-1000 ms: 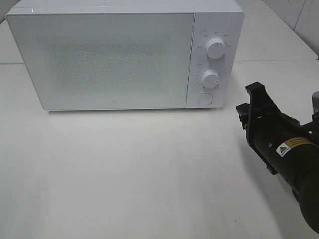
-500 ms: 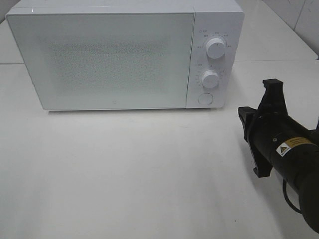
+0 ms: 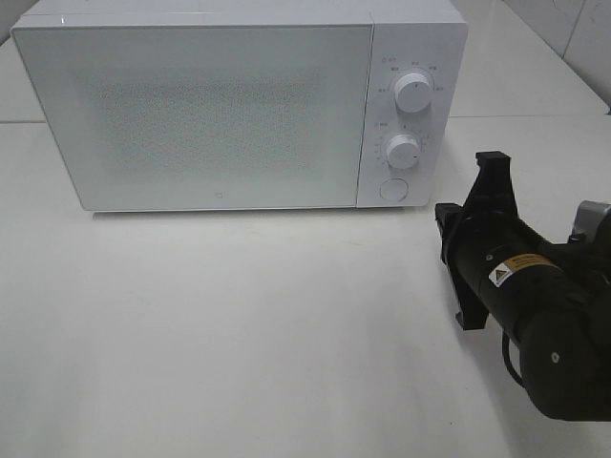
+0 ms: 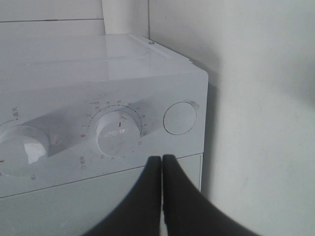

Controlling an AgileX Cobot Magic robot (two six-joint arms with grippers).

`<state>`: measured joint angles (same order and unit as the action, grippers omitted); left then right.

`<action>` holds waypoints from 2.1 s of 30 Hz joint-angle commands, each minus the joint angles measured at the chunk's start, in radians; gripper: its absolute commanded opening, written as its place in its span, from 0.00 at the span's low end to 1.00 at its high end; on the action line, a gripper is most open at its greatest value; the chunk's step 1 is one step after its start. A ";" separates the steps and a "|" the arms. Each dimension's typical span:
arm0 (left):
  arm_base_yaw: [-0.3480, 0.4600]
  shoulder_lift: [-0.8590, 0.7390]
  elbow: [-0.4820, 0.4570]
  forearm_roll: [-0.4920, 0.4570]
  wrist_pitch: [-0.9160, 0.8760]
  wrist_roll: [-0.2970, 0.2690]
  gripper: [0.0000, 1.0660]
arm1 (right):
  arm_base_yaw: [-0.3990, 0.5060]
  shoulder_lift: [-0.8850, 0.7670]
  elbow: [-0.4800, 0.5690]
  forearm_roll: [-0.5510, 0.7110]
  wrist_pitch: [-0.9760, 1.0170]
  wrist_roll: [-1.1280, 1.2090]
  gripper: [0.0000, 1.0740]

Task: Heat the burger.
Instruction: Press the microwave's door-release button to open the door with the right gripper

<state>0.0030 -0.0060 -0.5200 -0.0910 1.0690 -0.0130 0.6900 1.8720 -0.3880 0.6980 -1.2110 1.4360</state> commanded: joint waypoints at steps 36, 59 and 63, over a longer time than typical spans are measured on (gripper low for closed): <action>-0.002 -0.016 0.003 0.003 0.002 0.000 0.92 | -0.072 0.111 -0.292 0.064 0.271 -0.216 0.00; -0.002 -0.017 0.003 0.003 0.002 0.000 0.92 | -0.072 0.251 -0.449 0.130 0.316 -0.236 0.00; -0.002 -0.017 0.003 0.003 0.002 0.000 0.92 | -0.072 0.263 -0.467 0.131 0.316 -0.236 0.00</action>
<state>0.0030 -0.0060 -0.5200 -0.0910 1.0690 -0.0130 0.6200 2.1360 -0.8450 0.8280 -0.8960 1.2120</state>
